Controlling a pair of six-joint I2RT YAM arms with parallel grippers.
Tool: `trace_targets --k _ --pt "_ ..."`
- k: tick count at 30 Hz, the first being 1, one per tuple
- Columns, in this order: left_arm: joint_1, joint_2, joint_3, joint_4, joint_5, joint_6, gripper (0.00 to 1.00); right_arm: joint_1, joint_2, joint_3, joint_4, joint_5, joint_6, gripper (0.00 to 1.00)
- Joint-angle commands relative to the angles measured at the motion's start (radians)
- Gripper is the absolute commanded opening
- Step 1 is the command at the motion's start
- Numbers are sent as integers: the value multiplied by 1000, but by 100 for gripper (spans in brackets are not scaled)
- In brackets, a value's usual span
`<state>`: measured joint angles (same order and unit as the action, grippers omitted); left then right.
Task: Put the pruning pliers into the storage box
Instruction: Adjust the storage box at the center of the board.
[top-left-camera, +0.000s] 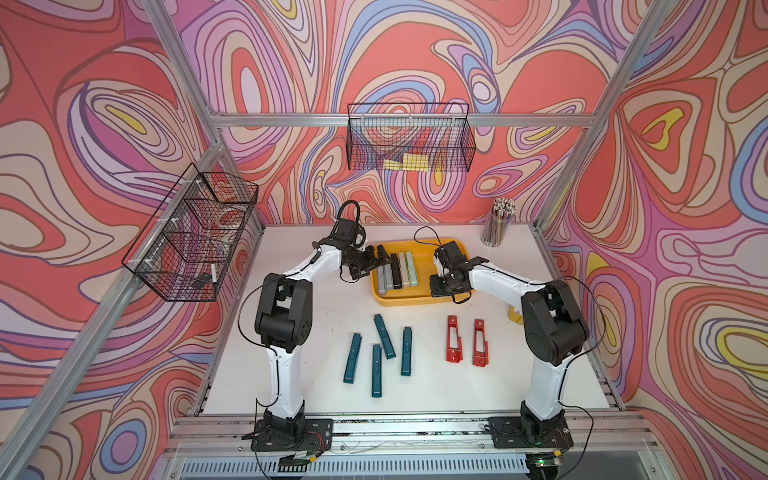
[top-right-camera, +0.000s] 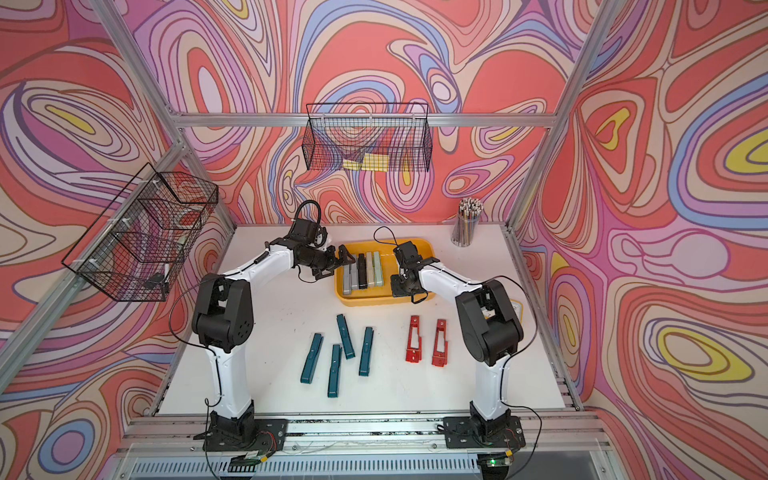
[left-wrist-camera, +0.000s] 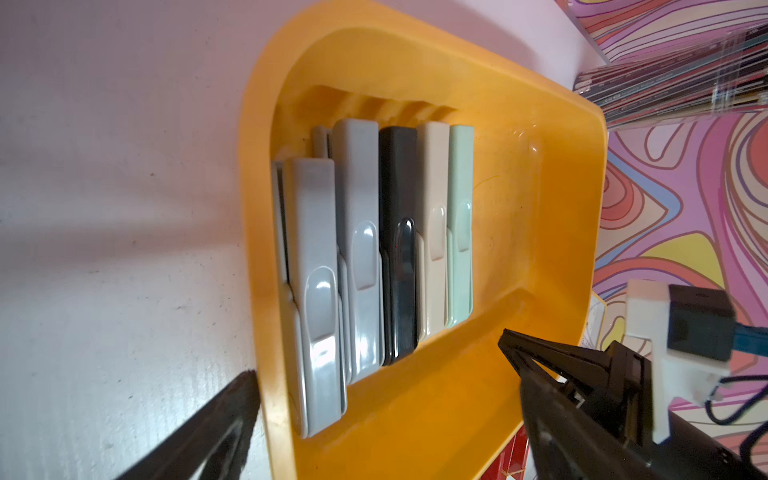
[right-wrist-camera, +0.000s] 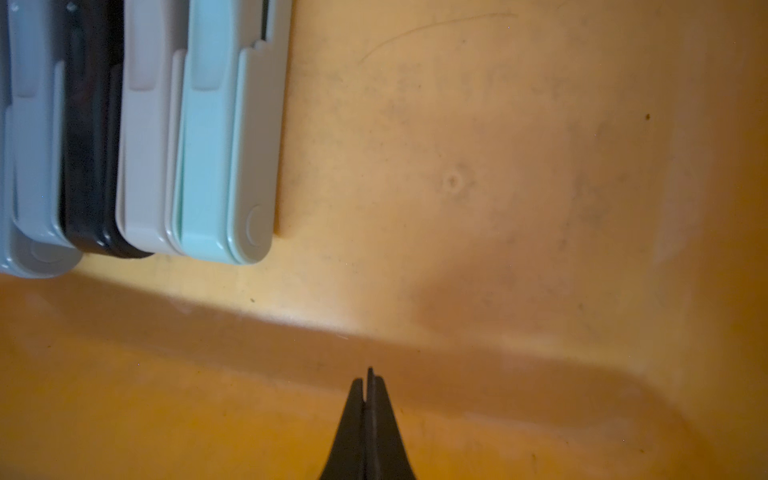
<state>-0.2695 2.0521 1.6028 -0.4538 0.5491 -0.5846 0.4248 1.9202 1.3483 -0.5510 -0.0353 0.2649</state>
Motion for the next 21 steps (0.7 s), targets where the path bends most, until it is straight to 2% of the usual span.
trace_targets --k 1,7,10,15,18,21 --pt "-5 -45 -39 27 1 -1 99 8 -45 -34 -21 -7 27 0" --pt "-6 -72 -97 74 24 -26 99 20 -103 -53 -46 25 40 0" --pt "-7 -90 -124 83 16 -22 99 31 -140 -32 -67 100 35 0" --pt "-6 -141 -126 -47 -145 38 99 67 -197 30 -98 172 48 0" --pt "-5 -211 -178 -74 -217 62 99 135 -205 41 -131 199 95 1" --pt "-5 -287 -231 -99 -216 78 99 219 -230 -8 -126 223 188 18"
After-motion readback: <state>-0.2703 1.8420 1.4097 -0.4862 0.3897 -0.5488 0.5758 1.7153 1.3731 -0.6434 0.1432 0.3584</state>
